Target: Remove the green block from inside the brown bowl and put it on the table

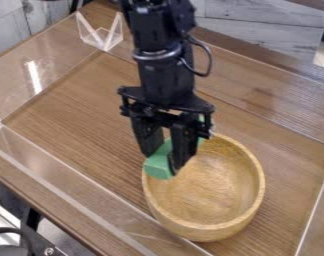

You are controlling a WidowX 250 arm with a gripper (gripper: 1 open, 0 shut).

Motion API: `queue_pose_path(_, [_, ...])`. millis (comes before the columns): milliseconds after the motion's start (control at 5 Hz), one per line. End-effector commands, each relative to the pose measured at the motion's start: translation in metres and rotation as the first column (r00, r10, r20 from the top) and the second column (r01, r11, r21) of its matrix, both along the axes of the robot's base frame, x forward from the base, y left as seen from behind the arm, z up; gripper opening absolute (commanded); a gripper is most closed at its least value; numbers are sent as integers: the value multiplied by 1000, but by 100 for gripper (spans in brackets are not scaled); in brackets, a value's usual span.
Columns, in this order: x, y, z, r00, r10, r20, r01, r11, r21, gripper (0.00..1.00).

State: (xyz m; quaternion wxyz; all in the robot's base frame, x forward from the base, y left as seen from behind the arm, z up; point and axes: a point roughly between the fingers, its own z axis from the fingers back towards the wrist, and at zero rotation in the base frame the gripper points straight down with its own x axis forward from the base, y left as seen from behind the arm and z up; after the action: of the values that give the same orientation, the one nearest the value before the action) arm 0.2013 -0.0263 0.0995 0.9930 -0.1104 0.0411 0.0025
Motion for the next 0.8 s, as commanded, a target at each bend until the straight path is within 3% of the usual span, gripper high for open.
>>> queue_pose_path(0, [10,9,18,997,3,78,-3,1000,-4,0])
queue_pose_path(600, [9,31,15,996,27,84,-26,1000,-8,0])
